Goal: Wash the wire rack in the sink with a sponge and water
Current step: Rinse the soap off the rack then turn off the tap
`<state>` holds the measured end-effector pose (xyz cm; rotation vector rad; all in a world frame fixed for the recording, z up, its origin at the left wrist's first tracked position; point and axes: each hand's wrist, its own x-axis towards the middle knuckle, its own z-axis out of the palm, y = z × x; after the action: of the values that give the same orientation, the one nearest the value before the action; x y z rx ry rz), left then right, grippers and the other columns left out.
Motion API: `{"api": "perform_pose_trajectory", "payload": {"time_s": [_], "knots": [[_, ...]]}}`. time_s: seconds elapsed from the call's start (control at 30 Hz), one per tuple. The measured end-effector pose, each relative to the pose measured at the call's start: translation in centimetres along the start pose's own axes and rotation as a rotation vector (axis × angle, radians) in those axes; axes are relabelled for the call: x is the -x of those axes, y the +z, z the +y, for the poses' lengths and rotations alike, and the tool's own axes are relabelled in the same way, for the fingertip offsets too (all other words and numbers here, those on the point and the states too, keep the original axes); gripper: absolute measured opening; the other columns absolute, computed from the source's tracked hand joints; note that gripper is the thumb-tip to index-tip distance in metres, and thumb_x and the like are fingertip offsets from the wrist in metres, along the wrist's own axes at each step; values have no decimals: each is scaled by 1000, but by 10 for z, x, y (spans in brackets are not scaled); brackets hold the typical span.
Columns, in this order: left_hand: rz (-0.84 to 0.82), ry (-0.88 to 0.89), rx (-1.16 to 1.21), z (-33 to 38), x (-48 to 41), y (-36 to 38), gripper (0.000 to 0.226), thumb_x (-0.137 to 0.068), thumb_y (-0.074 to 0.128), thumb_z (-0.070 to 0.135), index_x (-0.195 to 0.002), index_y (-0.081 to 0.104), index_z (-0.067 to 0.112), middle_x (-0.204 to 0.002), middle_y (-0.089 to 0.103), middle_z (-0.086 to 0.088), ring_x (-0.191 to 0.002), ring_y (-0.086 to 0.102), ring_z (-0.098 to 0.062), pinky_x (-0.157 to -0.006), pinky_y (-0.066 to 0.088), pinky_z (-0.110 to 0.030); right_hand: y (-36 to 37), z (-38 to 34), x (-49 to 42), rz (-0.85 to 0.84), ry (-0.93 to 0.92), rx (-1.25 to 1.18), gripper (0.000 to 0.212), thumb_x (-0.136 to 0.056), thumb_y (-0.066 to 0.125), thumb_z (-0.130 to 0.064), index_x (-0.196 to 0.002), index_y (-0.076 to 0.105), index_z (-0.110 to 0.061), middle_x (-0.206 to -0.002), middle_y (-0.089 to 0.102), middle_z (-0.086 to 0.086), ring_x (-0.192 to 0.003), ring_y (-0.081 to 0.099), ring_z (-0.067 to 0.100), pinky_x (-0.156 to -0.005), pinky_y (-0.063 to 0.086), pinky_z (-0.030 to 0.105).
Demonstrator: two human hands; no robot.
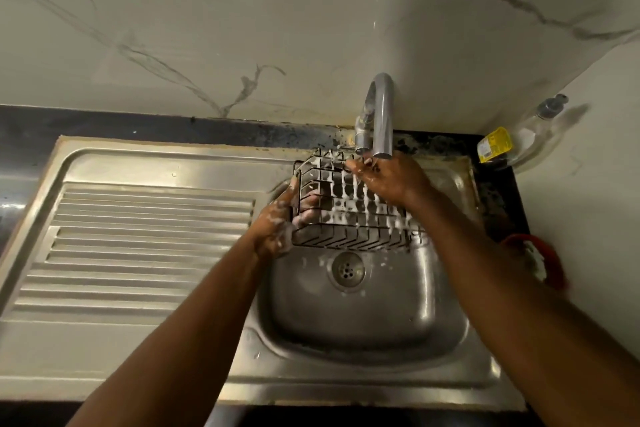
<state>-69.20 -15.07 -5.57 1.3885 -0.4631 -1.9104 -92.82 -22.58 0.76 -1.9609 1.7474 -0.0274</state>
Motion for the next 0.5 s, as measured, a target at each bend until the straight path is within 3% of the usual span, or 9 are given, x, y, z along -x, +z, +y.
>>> {"api": "perform_pose_trajectory", "payload": {"time_s": [0.07,0.13,0.2,0.23,0.3,0.33,0.37,0.43,0.5], "knots": [[19,18,12,-10,3,6,28,-113,42,27,-94,62,24,-64,65,8,-44,58,-1,-42,47,-13,25,-7,6,219,-30,-27,97,-89,7,-89,-122,68,-22,-112,73,8,-102,69,27,-86,51,34],[24,33,72,-17,7,11,35,-114,38,19,-95,66,25,-58,62,7,-43,50,-3,-36,40,-11,50,-23,17,255,-61,-22,87,-96,5,-79,-138,56,-24,-133,64,9,-126,57,29,-108,42,47],[23,27,114,-31,1,3,55,-115,33,11,-87,78,26,-62,64,3,-47,52,-5,-40,43,-12,73,-46,36,213,-80,4,85,-99,7,-74,-160,30,-18,-164,33,15,-153,26,34,-124,21,54],[10,25,129,-36,1,2,58,-115,36,13,-85,83,29,-71,68,0,-56,58,-7,-50,48,-14,80,-57,45,190,-98,9,86,-100,9,-72,-164,18,-16,-170,16,16,-158,10,33,-128,11,53],[25,59,119,-42,4,-3,32,-108,52,27,-108,83,32,-101,77,-5,-86,69,-17,-70,58,-27,89,-72,59,162,-186,21,83,-102,15,-68,-165,4,-15,-173,-3,14,-159,-9,29,-129,-2,49],[34,76,107,-44,5,-7,29,-102,56,33,-125,75,31,-110,78,-2,-93,70,-18,-72,62,-29,91,-76,62,157,-249,46,81,-104,18,-65,-165,2,-15,-173,-7,12,-159,-13,27,-128,-5,48],[55,78,63,-45,7,-12,33,-101,57,39,-130,69,30,-107,79,5,-91,72,-14,-71,63,-27,90,-75,64,157,-317,71,79,-105,19,-63,-166,2,-16,-173,-8,10,-159,-14,24,-128,-6,48],[74,50,11,-48,9,-23,34,-101,54,60,-116,70,34,-93,78,14,-78,73,-4,-65,61,-25,82,-66,61,159,-405,96,75,-105,17,-61,-166,5,-20,-174,-3,3,-160,-9,19,-129,-2,51],[129,55,18,-46,10,-34,42,-94,56,73,-112,71,38,-84,74,17,-68,70,0,-58,58,-22,74,-42,52,196,-332,132,72,-105,15,-63,-165,7,-24,-173,2,0,-160,-2,18,-128,4,55]]}}
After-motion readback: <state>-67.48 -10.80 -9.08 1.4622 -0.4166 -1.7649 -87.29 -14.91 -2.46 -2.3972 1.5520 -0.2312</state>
